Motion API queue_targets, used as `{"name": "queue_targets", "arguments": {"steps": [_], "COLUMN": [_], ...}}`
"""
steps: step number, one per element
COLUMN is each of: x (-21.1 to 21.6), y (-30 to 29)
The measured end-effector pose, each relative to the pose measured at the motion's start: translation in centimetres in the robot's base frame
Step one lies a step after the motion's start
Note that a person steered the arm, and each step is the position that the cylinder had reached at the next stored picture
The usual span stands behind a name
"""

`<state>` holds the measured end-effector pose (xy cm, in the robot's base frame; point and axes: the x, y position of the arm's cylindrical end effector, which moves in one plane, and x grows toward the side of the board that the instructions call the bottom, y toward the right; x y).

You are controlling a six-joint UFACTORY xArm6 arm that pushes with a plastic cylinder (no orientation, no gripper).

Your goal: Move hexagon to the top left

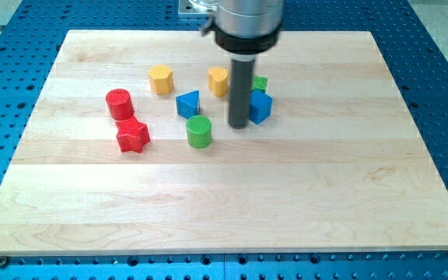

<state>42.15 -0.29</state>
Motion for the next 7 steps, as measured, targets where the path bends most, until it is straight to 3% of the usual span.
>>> {"name": "queue_targets", "arguments": {"steps": [2, 3, 4, 6, 7], "x": [-1.4, -3.3, -5.6, -6.0, -9.1], "y": [-10.4, -12.9, -11.7, -8.8, -8.3]}}
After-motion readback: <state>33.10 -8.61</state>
